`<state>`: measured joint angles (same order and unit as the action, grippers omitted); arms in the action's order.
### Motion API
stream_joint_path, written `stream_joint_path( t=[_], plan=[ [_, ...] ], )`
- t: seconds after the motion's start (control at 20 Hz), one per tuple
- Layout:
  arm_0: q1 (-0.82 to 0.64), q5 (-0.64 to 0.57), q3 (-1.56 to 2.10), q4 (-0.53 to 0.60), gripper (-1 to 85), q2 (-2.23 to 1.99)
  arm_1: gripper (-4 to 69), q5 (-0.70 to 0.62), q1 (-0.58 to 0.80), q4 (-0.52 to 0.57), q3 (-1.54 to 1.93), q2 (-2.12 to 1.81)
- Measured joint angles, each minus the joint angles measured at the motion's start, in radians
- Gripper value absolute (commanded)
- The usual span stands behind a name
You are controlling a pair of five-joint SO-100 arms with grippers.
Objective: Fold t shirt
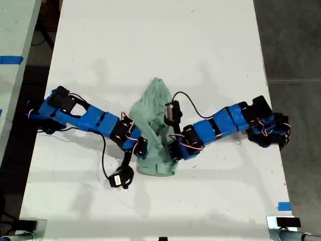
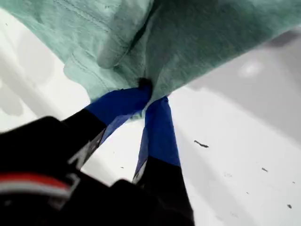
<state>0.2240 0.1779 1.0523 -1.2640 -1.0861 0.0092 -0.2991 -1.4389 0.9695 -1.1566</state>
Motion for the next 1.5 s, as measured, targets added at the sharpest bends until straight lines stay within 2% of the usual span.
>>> stream_joint_path(
  t=[0.15, 0.45, 0.5, 0.6, 0.7, 0.8, 0.9, 1.1, 1.3, 1.45, 1.5],
  plan=[
    [-0.064, -0.025, 0.005, -0.110, -0.2, -0.055, 0.1, -0.141, 0.072, -0.023, 0.000, -0.097],
    [-0.310, -0.264, 0.101, -0.135, -0.2, -0.379, 2.4, -0.339, 0.272, -0.063, 0.005, -0.316],
    [-0.356, -0.304, 0.101, -0.144, -0.2, -0.414, 6.9, -0.370, 0.304, -0.067, 0.008, -0.347],
    [-0.442, -0.367, 0.101, -0.153, 1.5, -0.462, 20.8, -0.451, 0.377, -0.074, 0.023, -0.394],
    [-0.509, -0.413, 0.101, -0.156, 13.3, -0.494, 33.0, -0.529, 0.446, -0.074, 0.031, -0.431],
    [-0.560, -0.440, 0.101, -0.161, 22.5, -0.529, 38.1, -0.592, 0.514, -0.087, 0.031, -0.453],
    [-0.618, -0.468, 0.101, -0.181, 24.9, -0.577, 38.3, -0.624, 0.597, -0.124, 0.031, -0.459],
    [-0.782, -0.528, 0.146, -0.216, 23.9, -0.718, 36.9, -0.695, 0.821, -0.224, 0.031, -0.463],
    [-0.888, -0.552, 0.285, -0.221, 21.9, -0.900, 33.5, -0.723, 0.885, -0.272, 0.087, -0.574],
    [-0.905, -0.552, 0.416, -0.221, -0.2, -1.057, 27.6, -0.724, 0.879, -0.272, 0.204, -0.713],
    [-0.922, -0.552, 0.476, -0.219, -0.2, -1.134, 22.8, -0.723, 0.881, -0.272, 0.272, -0.778]
  ],
)
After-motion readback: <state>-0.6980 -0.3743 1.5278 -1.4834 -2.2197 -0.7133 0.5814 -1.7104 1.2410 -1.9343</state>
